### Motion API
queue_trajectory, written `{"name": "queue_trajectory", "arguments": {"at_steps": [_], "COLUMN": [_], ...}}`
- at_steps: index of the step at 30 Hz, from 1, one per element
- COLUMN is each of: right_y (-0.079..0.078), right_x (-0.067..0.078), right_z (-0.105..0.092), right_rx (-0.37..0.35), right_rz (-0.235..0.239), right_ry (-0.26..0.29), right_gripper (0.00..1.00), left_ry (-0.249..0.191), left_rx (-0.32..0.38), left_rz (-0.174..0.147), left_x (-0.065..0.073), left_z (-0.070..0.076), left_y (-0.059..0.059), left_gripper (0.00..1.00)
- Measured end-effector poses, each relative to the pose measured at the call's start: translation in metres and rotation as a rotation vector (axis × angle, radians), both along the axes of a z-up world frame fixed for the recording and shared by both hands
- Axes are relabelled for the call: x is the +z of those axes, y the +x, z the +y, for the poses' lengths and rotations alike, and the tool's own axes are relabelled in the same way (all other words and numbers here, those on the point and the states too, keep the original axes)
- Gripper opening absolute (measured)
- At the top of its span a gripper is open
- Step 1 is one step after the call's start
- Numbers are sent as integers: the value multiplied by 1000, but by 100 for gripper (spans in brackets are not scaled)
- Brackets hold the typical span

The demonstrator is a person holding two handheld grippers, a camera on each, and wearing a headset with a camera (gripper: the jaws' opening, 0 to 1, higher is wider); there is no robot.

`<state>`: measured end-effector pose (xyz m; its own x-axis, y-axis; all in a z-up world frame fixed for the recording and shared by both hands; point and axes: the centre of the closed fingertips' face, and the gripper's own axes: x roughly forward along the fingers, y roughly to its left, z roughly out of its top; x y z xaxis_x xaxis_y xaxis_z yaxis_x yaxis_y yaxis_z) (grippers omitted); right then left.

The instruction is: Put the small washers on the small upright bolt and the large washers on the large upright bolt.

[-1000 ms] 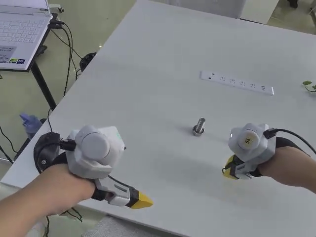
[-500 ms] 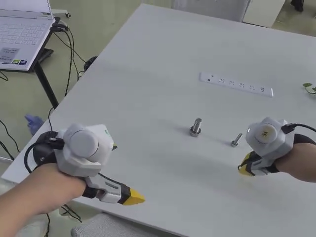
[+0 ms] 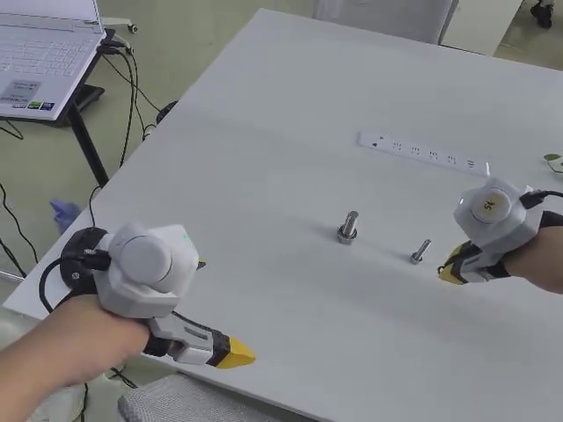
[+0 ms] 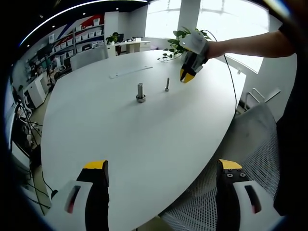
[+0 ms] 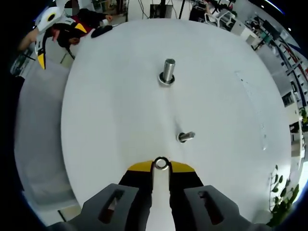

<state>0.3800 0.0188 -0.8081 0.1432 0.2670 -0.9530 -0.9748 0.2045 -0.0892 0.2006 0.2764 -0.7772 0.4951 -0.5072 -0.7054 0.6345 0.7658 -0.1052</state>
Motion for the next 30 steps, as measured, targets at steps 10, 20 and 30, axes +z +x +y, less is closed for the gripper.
{"name": "queue_trajectory", "arguments": {"at_steps": [10, 20, 30], "right_y": [30, 45, 46], "right_x": [15, 7, -2], "right_z": [14, 22, 23], "right_rx": [-8, -10, 1], "right_rz": [-39, -47, -27], "right_ry": [24, 22, -3], "right_gripper": [12, 12, 12], "left_ry": [8, -2, 2], "left_rx": [9, 8, 7], "left_rz": [-11, -24, -3], "left_x": [1, 4, -1], "left_z": [2, -1, 3], "left_y": [5, 10, 5], "left_gripper": [93, 92, 90]}}
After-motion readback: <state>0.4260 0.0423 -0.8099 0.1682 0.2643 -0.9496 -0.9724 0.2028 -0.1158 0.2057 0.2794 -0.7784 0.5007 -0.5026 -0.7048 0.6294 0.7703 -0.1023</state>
